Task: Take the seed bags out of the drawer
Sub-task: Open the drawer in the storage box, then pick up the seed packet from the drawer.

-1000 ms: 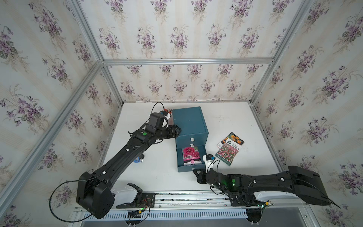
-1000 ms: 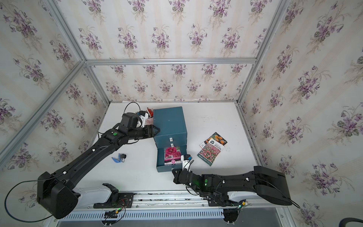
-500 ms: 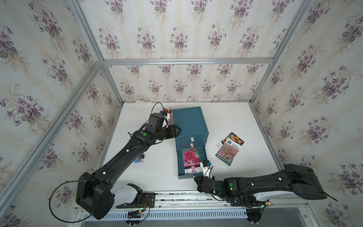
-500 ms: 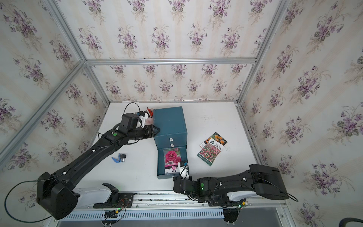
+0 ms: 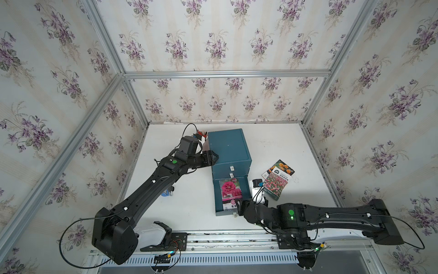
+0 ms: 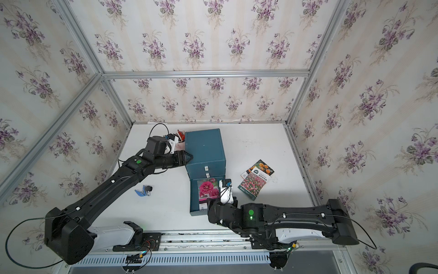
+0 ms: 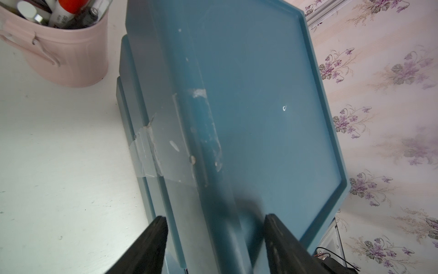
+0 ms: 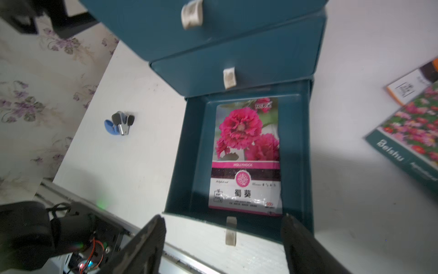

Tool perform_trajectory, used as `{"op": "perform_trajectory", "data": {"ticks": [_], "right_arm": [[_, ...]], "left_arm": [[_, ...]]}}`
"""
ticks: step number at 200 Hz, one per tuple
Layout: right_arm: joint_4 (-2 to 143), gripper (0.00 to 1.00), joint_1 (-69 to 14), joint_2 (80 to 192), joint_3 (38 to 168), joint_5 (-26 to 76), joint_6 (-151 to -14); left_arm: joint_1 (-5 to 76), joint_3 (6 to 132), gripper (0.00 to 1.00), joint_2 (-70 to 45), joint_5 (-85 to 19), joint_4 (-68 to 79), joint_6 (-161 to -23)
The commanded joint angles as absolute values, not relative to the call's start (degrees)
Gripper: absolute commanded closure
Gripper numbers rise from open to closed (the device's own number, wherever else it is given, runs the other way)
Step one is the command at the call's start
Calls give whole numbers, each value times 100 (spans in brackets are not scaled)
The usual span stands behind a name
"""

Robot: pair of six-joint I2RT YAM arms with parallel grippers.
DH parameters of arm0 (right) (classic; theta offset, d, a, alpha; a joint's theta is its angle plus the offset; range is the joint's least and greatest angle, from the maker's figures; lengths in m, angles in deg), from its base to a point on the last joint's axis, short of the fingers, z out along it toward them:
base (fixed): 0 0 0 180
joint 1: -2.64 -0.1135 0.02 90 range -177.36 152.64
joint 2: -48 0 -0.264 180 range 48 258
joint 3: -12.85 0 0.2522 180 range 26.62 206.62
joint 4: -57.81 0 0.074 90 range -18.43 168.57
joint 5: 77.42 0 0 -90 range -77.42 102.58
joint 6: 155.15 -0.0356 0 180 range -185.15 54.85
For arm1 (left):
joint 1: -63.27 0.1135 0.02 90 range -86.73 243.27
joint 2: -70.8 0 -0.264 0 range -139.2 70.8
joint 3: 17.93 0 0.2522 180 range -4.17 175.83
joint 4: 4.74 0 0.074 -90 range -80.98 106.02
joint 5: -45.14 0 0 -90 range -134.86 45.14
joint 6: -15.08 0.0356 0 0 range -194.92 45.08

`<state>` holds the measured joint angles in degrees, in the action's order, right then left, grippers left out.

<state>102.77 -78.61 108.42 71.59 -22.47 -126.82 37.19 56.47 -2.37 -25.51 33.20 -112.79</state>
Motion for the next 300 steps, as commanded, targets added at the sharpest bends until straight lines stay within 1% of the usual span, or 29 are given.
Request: {"op": "perform_trajectory", "data": {"ticks": [1,15,70,96,121,161,212,238,250,262,274,292,300], "right_arm": [[10439,19,-7282,11041,7327,-1424,-11814],[10087,19,-7055,11262,7324,-1092,-11539],[9356,22,-6569,12234,7262,-667,-11261],[9161,18,-6401,12759,7263,-678,-11233],[8952,17,-6359,13163,7268,-720,-11252],[8658,16,-6266,13599,7178,-741,-11639],[8325,17,-6247,14094,7046,-547,-12086],[8291,20,-6241,14345,7132,-384,-12123],[8298,23,-6241,14446,7162,-304,-12153],[8302,30,-6241,14539,7166,-243,-12204],[8315,39,-6241,14620,7175,-213,-12245],[8400,58,-6242,14729,7223,-215,-12290],[8435,64,-6244,14763,7250,-216,-12290]], "left_arm": [[3734,5587,32,-266,-3001,4359,-11096],[3737,5590,32,-247,-3003,4372,-11088],[3741,5638,32,-291,-2966,4397,-11056],[3733,5639,31,-281,-2956,4385,-11036],[3739,5637,31,-280,-2939,4362,-11034],[3739,5647,31,-316,-2931,4346,-11024],[3739,5610,31,-301,-2931,4339,-10977],[3737,5581,31,-298,-2934,4334,-10964],[3736,5569,31,-298,-2939,4321,-10966],[3735,5564,31,-300,-2935,4321,-10955],[3735,5569,31,-295,-2931,4316,-10961],[3737,5569,31,-300,-2941,4317,-10948],[3742,5566,31,-301,-2939,4313,-10949]]}}
